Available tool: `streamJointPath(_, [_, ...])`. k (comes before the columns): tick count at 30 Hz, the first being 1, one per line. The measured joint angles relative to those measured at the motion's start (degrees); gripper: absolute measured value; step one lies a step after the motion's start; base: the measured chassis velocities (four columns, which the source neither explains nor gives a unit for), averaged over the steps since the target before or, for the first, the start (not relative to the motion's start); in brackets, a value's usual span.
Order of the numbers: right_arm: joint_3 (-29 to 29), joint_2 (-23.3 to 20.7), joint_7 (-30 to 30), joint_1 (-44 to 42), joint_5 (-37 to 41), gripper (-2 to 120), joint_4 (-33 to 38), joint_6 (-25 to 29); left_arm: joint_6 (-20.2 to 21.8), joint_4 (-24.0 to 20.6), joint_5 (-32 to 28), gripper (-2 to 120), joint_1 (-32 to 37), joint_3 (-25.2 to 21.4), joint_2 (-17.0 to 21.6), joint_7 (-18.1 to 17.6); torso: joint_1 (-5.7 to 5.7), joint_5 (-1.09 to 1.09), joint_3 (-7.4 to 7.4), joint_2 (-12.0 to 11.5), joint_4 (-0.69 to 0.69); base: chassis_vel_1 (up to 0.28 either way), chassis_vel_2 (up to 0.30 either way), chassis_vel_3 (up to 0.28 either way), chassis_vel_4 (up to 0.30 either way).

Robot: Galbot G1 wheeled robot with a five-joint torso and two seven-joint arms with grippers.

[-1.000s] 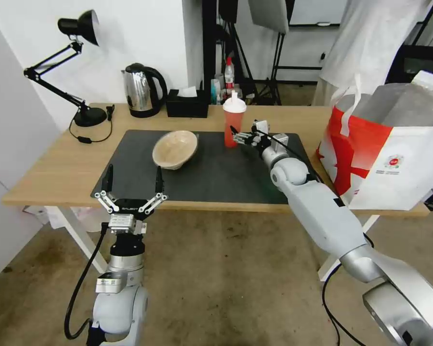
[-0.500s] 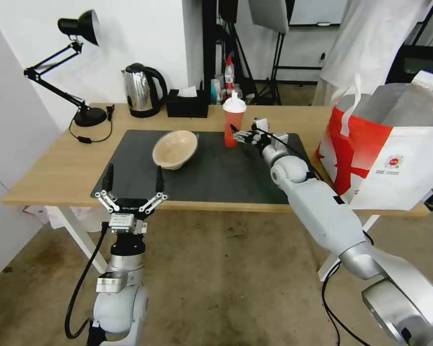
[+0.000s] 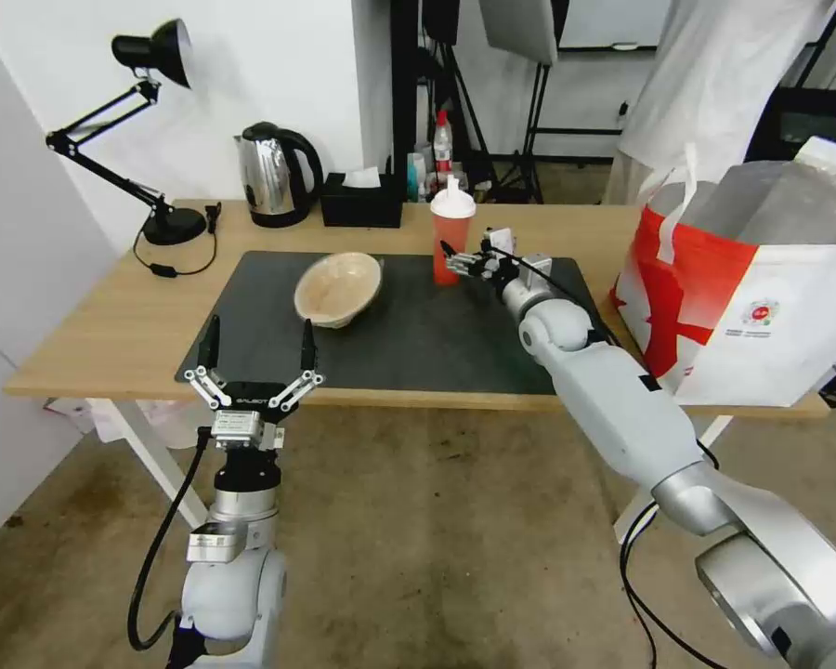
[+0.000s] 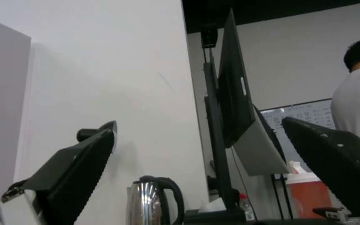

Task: Pick up the trash from the table and place it into the takeout bag.

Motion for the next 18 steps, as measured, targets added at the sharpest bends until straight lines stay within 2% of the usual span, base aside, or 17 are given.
streamJointPath(18, [-0.1,0.4,-0.1,1.7,0.4,100,-1.6,-0.2,-0.2,0.1,0.0,100,0.1,0.0,0.0,0.0,0.0,0.0,0.0,0.0,0.0,0.0,0.0,0.0,0.0])
